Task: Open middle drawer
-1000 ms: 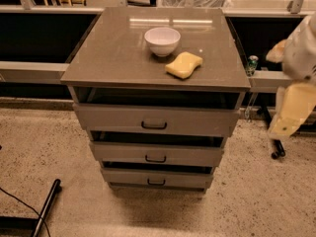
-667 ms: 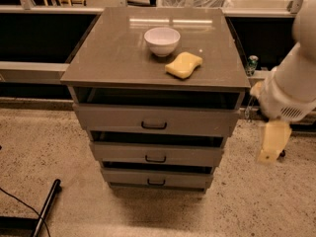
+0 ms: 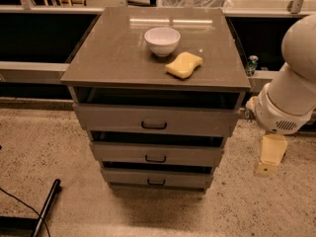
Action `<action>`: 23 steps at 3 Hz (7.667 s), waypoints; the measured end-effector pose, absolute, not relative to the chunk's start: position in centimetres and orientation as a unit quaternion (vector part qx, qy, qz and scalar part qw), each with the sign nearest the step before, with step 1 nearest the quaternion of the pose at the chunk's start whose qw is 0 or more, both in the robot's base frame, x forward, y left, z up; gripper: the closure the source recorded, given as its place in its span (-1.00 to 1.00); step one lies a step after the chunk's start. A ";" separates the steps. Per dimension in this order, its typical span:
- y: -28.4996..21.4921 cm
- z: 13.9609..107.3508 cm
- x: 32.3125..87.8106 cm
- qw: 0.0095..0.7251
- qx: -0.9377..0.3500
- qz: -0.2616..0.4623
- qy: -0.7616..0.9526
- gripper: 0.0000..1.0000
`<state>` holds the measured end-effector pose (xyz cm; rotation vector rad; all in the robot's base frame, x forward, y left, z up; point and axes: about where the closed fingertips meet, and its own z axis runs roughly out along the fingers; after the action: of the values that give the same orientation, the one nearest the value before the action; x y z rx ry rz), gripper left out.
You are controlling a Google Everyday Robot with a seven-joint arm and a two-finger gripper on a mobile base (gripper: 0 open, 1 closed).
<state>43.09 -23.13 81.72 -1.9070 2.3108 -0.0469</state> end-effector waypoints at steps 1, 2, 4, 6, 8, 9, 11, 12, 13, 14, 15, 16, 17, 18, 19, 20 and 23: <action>-22.2 74.8 45.2 0.092 -0.617 0.020 0.781 -1.00; -19.5 67.8 45.5 0.101 -0.599 0.032 0.794 -1.00; -19.0 67.2 46.9 0.132 -0.590 0.023 0.796 -1.00; -18.8 56.8 48.3 0.180 -0.576 0.032 0.797 -1.00; -18.3 54.4 49.6 0.224 -0.576 0.018 0.786 -1.00; -17.6 53.4 50.1 0.213 -0.595 0.016 0.775 -1.00; -15.9 49.0 53.9 0.243 -0.661 0.024 0.710 -1.00; -15.4 47.1 55.8 0.255 -0.688 0.039 0.678 -1.00; -14.6 45.9 57.9 0.256 -0.707 0.041 0.658 -1.00; -14.3 44.1 59.3 0.253 -0.707 0.026 0.660 -1.00; -13.8 43.7 60.3 0.259 -0.698 0.012 0.667 -1.00; -12.2 43.7 60.7 0.259 -0.693 0.005 0.673 -1.00; -11.4 43.7 61.0 0.256 -0.685 0.010 0.682 -1.00; -10.2 43.1 61.3 0.254 -0.683 0.029 0.685 -1.00; -9.7 42.5 61.6 0.252 -0.679 0.036 0.689 -1.00; -9.1 42.3 61.5 0.247 -0.681 0.035 0.688 -0.61; -9.3 42.9 60.7 0.240 -0.681 0.034 0.691 0.14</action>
Offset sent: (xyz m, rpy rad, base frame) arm 0.0545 0.0769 -0.2307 0.1925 -0.0780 -0.1486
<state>60.66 -9.32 42.89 -1.8630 1.8916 0.0934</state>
